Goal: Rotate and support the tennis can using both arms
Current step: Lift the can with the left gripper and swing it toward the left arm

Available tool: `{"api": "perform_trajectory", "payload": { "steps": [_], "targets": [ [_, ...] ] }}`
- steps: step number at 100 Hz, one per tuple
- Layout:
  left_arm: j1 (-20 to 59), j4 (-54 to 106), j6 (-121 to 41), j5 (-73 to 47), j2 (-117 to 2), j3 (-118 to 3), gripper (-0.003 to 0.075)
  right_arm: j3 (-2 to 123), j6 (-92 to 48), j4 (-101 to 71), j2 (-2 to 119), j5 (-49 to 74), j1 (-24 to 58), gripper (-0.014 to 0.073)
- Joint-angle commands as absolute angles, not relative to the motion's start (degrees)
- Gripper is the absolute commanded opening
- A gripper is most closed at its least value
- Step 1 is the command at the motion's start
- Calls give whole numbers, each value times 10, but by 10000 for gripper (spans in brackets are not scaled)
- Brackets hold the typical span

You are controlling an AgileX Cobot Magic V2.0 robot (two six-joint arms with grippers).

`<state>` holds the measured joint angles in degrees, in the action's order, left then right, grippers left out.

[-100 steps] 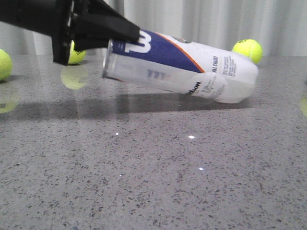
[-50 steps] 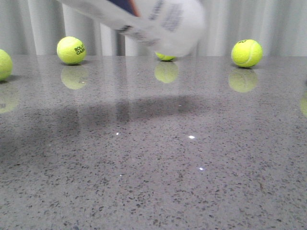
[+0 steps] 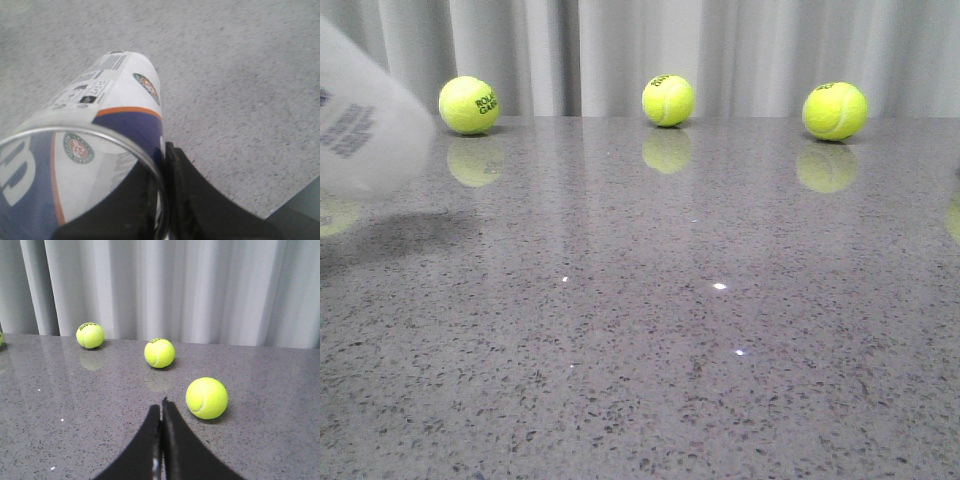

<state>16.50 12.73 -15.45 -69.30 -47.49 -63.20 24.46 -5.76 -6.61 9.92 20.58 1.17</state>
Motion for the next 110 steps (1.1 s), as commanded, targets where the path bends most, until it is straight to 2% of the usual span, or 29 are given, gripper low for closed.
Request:
{"api": "perform_trajectory", "payload": {
  "steps": [1,42,50,56,63,75,85,90,110],
  "targets": [
    [170,108,-124,-692,-472,-665,-21,259,-59,-70,105,161,10,-70],
    [170,50,-112,-730,-529,-675,-20,259,-59,-70,105,161,10,-70],
    [170,50,-112,-730,-546,-678,0,259,-59,-70,105,161,10,-70],
    [170,50,-112,-730,-556,-680,51,259,-59,-70,105,161,10,-70],
    [170,50,-112,-730,-566,-680,147,259,-59,-70,105,161,10,-70],
    [170,53,-112,-730,-577,-684,373,259,-59,-70,105,161,10,-70],
    [170,58,-112,-723,-586,-704,503,259,-59,-70,105,161,10,-70],
    [170,59,-112,-721,-592,-718,526,259,-59,-70,105,161,10,-70],
    [170,55,-115,-715,-643,-773,526,259,-59,-70,105,161,10,-70]
  ]
}}
